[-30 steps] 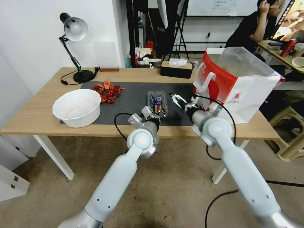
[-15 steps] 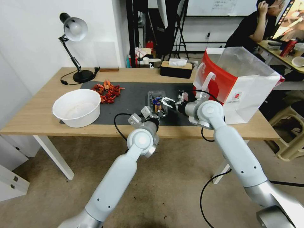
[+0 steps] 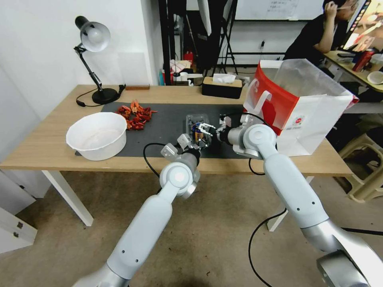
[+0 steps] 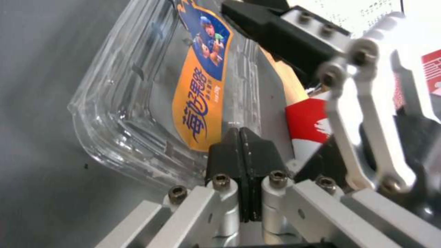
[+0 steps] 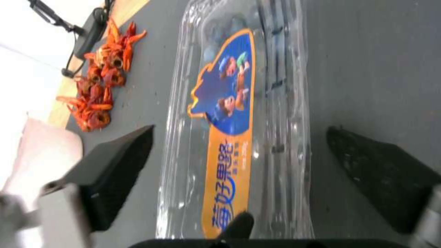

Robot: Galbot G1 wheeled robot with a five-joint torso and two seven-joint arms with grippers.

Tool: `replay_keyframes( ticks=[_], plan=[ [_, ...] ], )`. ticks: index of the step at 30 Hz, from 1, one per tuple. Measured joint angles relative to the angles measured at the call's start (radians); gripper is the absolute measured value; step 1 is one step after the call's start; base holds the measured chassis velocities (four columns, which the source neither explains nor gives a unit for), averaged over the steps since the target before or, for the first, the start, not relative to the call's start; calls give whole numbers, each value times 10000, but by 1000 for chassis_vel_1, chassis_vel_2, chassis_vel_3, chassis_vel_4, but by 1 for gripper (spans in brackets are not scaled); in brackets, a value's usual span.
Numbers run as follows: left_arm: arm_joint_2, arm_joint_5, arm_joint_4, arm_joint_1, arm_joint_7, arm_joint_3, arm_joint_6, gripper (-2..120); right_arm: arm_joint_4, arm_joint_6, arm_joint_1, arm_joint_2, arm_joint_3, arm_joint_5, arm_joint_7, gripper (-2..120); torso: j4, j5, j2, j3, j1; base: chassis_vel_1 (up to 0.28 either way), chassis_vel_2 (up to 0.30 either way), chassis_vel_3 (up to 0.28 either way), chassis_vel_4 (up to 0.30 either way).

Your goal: Close the takeout container lid, then place the container into the takeout bag.

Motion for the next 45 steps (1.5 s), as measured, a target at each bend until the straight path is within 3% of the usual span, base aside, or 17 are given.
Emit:
replay_keyframes(
  ticks=[8, 10, 16, 21, 25, 29, 32, 36, 38, 43, 45],
  plan=[
    [62, -30, -66, 35, 0, -24, -21, 0, -115, 32, 26, 17, -39, 223, 93, 67, -2, -1, 1, -2, -1, 0, 0, 0, 0],
    [88, -44, -100, 41, 0, -35, -27, 0, -127, 33, 5, 23, -35, 238, 62, 53, -1, 1, 1, -1, 0, 0, 0, 0, 0],
    [107, -50, -138, 50, 0, -56, -52, 0, -129, 23, -65, -3, 8, 234, 83, 30, 1, 2, 0, 0, 1, 0, 0, 0, 0],
    [102, -50, -171, 88, -1, -59, -70, 0, -128, 29, -134, -11, 83, 207, 34, 17, 1, 1, 1, -1, 0, 0, 0, 0, 0],
    [433, 10, -772, 438, -3, -235, -137, 0, -68, 41, -220, -9, 262, 208, 12, 1, -1, 0, 1, -1, 0, 0, 0, 0, 0],
    [910, 266, -1450, 961, 168, -629, -97, 0, 2, 43, -257, -70, 360, 271, -2, 0, 1, -1, 1, 0, 0, 0, 0, 0, 0],
    [1604, 1423, -2328, 1870, 791, -1097, -80, 0, 89, 43, -294, -111, 461, 365, -12, 0, 1, -3, 1, 1, 0, 0, 0, 0, 0],
    [1935, 2357, -2598, 2243, 1247, -1137, -111, 0, 312, 43, -452, -225, 620, 433, -12, 0, 14, 2, 1, 1, 0, 0, 0, 0, 0],
    [2605, 4166, -2864, 2786, 2232, -1002, -347, 11, 1004, 43, -1037, -656, 1119, 538, 83, 0, -17, -6, 2, 0, 0, 0, 0, 0, 0],
    [3242, 5687, -3155, 3788, 2752, -1423, -860, 25, 1133, 47, -1204, -741, 1198, 584, 46, 0, -2, 2, 1, 0, -1, 0, 0, 0, 0],
    [3648, 7131, -3153, 4531, 3028, -1744, -1512, 35, 1137, 49, -1227, -705, 1201, 584, -42, 0, 6, -3, 1, 0, 0, 0, 0, 0, 0]
  ],
)
